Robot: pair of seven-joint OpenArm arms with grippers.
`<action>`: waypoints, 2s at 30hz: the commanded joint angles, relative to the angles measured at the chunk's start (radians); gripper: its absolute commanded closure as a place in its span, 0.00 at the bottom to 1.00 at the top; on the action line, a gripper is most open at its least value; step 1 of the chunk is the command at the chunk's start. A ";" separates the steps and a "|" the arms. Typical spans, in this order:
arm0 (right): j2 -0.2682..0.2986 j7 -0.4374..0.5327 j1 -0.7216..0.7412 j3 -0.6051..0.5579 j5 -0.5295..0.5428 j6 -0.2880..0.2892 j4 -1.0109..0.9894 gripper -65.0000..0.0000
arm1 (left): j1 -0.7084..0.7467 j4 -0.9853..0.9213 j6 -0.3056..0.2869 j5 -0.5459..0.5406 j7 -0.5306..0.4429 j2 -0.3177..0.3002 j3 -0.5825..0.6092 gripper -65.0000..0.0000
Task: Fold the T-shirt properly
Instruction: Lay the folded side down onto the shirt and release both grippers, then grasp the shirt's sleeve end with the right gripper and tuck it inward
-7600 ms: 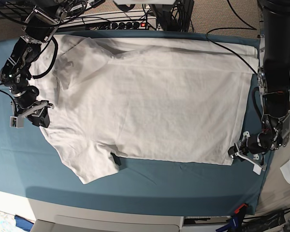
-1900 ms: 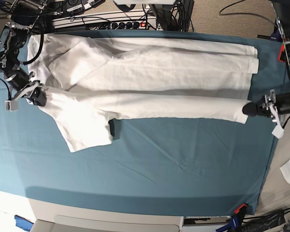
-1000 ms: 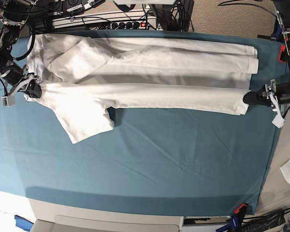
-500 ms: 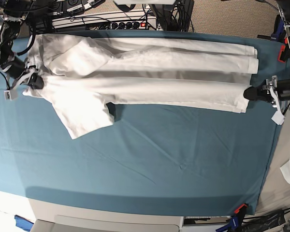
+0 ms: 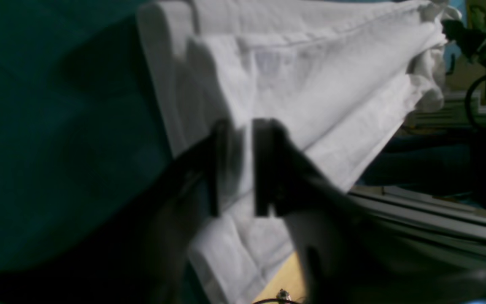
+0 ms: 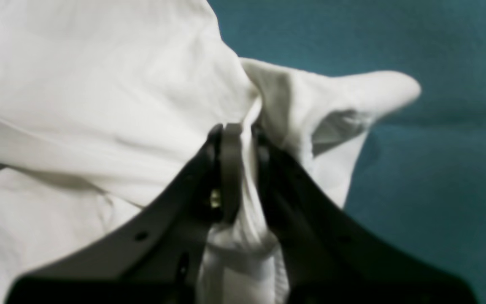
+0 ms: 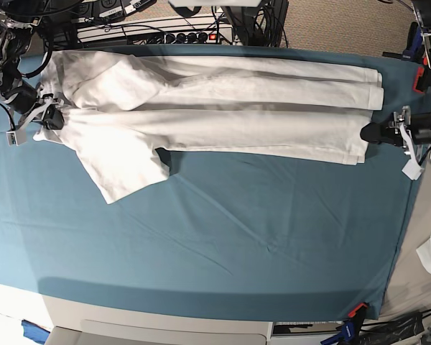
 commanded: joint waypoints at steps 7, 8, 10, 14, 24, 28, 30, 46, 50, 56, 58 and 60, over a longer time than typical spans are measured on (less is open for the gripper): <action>0.031 0.019 0.004 0.009 0.004 -0.005 0.017 0.71 | -0.014 0.012 -0.005 -0.022 -0.003 -0.037 -0.010 0.69; 0.030 0.019 0.004 0.011 0.003 -0.005 0.024 0.71 | -0.014 0.012 -0.005 -0.022 -0.003 -0.045 -0.010 0.69; 0.030 0.019 0.004 0.027 0.002 -0.005 0.045 0.71 | -0.014 0.012 -0.005 -0.022 -0.003 -0.064 -0.010 0.69; 0.030 0.026 0.004 0.109 -0.026 -0.005 0.123 0.71 | -0.017 0.017 -0.005 -0.022 -0.003 -0.104 -0.017 0.66; 0.016 0.083 0.114 0.259 -0.103 -0.005 0.229 0.71 | -0.019 0.066 -0.005 -0.022 -0.003 -0.109 -0.204 0.64; -0.040 0.087 0.168 0.227 -0.139 -0.005 0.229 0.71 | -0.019 0.089 -0.005 -0.022 -0.005 -0.109 -0.267 0.64; -0.072 0.100 0.188 0.189 -0.159 -0.005 0.228 0.71 | -0.019 0.094 -0.005 -0.022 -0.010 -0.109 -0.287 0.64; -0.122 0.144 0.523 -0.113 -0.258 -0.005 -0.296 0.64 | -0.019 0.094 -0.005 -0.022 -0.011 -0.101 -0.296 0.64; -0.123 0.131 0.563 -0.113 -0.206 -0.009 -0.422 0.61 | -0.019 0.094 -0.005 -0.022 -0.011 -0.101 -0.296 0.64; -0.145 0.099 0.563 -0.113 -0.195 -0.008 -0.481 0.61 | -0.019 0.094 -0.005 -0.022 -0.011 -0.096 -0.296 0.64; -0.154 0.100 0.563 -0.113 -0.186 -0.008 -0.481 0.61 | -0.019 0.094 -0.005 -0.022 -0.011 -0.092 -0.296 0.64; -0.161 0.085 0.563 -0.113 -0.150 -0.005 -0.481 0.61 | -0.019 0.094 -0.005 -0.022 -0.011 -0.087 -0.296 0.64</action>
